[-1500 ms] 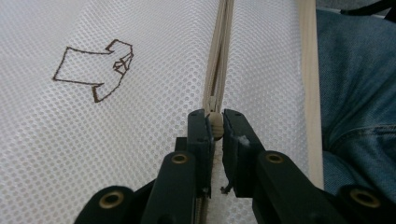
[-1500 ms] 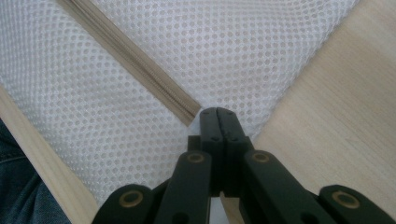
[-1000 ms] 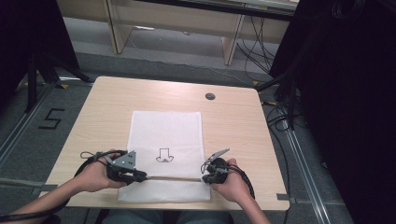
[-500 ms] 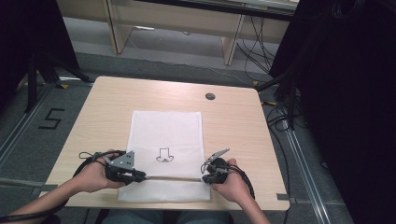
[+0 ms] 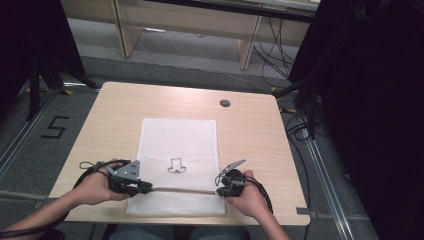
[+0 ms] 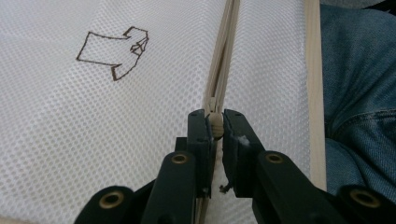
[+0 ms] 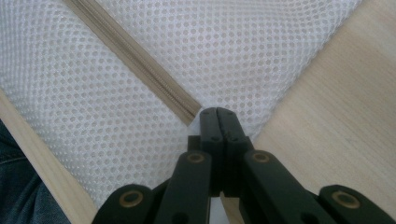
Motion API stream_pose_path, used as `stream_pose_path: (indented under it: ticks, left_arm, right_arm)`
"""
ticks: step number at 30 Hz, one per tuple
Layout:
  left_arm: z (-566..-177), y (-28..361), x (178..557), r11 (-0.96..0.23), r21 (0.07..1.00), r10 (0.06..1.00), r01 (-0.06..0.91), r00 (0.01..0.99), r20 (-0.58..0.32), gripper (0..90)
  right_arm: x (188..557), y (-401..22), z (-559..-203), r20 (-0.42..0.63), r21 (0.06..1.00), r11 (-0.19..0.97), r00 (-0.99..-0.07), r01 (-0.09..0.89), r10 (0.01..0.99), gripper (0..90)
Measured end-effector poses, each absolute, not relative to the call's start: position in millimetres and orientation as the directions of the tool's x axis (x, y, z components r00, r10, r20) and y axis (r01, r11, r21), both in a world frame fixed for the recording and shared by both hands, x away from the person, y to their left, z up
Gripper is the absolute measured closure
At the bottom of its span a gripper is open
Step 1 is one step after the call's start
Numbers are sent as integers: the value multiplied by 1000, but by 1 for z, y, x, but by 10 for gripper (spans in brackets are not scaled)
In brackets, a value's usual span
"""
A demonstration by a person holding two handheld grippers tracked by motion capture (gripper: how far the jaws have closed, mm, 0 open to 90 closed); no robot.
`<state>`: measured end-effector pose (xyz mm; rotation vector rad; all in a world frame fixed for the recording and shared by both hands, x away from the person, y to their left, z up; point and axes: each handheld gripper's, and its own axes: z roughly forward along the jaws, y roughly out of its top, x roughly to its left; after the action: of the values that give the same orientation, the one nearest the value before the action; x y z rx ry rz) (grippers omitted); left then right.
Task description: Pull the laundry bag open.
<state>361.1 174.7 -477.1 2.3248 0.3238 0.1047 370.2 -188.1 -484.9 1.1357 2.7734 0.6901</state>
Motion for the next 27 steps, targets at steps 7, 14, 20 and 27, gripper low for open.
stream_pose_path:
  ticks: [7,14,20,27]
  left_arm:
    - [-479,178,360,-660,718,278,222,960,-41,814]
    - [-478,180,359,-663,716,281,216,959,-30,815]
    - [-480,186,358,-655,719,294,233,955,-42,814]
    - [-481,188,358,-655,718,291,236,956,-49,814]
  right_arm:
    - [371,-188,-485,102,432,633,-732,642,673,900]
    - [370,-188,-485,104,430,628,-726,649,680,900]
    - [371,-188,-485,100,433,634,-734,640,672,900]
    - [370,-188,-485,103,431,628,-727,648,679,900]
